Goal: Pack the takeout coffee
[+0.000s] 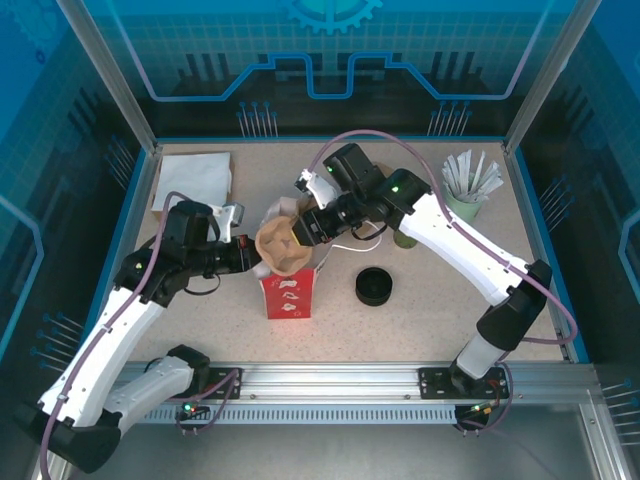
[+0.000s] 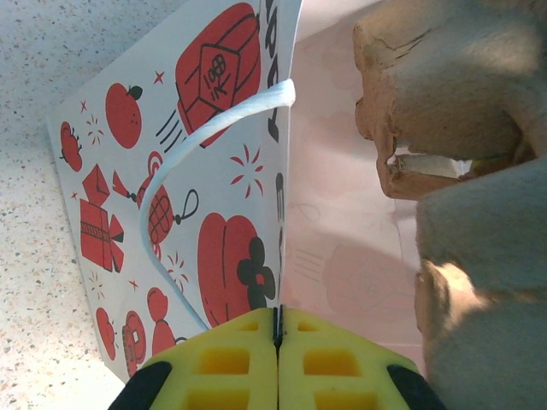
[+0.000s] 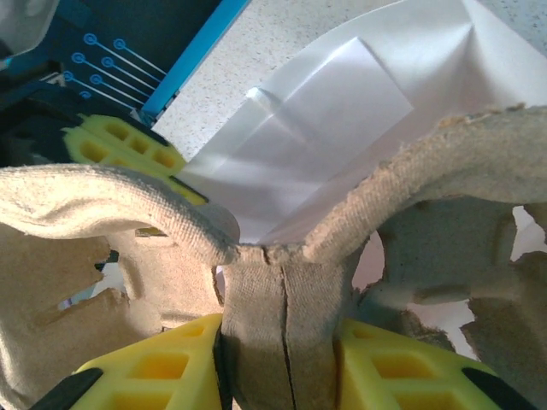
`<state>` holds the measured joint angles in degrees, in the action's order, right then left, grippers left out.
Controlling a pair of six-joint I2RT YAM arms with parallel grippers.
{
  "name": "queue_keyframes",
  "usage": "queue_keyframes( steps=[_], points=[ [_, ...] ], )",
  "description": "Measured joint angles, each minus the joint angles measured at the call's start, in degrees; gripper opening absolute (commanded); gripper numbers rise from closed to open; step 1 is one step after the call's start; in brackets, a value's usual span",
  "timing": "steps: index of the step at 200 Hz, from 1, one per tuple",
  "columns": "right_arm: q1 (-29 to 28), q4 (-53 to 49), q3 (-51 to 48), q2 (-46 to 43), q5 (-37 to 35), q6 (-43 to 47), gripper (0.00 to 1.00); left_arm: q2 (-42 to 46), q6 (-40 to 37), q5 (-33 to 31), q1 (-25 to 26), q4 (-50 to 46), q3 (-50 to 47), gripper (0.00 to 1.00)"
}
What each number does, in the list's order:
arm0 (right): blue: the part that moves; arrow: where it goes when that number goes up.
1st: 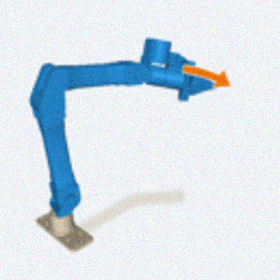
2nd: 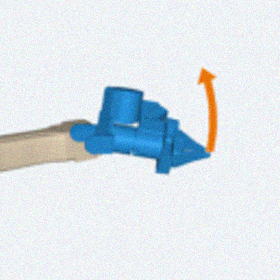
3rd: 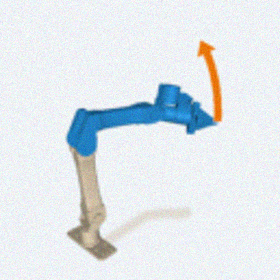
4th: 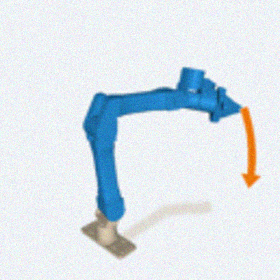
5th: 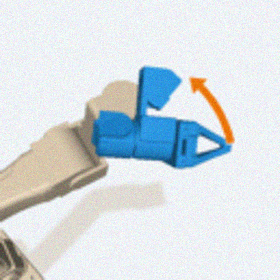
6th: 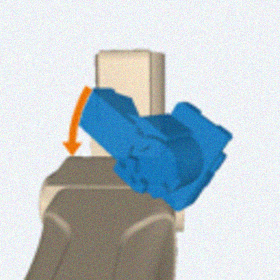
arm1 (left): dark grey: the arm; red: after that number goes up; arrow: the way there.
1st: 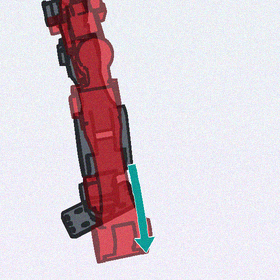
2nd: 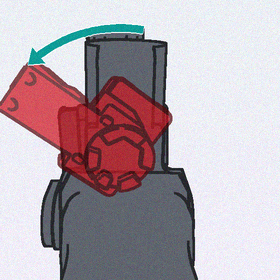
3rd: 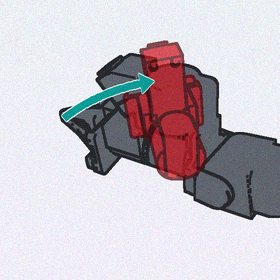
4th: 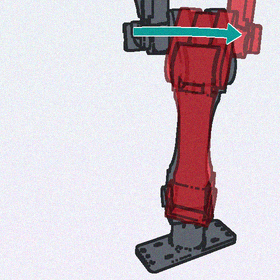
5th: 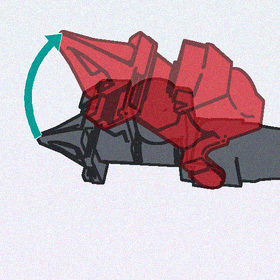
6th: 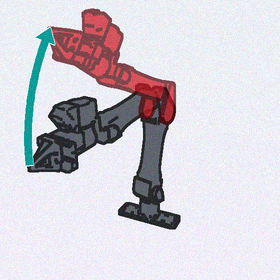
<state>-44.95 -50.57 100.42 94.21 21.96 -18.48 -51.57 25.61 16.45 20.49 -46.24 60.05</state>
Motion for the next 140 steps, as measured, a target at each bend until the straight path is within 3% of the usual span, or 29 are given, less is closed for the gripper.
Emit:
queue_keyframes(
  steps=[70, 140],
  points=[
    [-0.04, 2.91, 0.37, 1.18, 8.79, 0.57, 0.33, 0.68, -0.35, 1.44, -0.02, 1.31, -1.84, 0.03],
    [0.37, -5.64, 8.15, 6.27, 14.67, 9.68, 0.33, 1.36, -5.97, 3.98, -0.02, 1.88, -2.16, 0.03]
  ],
)
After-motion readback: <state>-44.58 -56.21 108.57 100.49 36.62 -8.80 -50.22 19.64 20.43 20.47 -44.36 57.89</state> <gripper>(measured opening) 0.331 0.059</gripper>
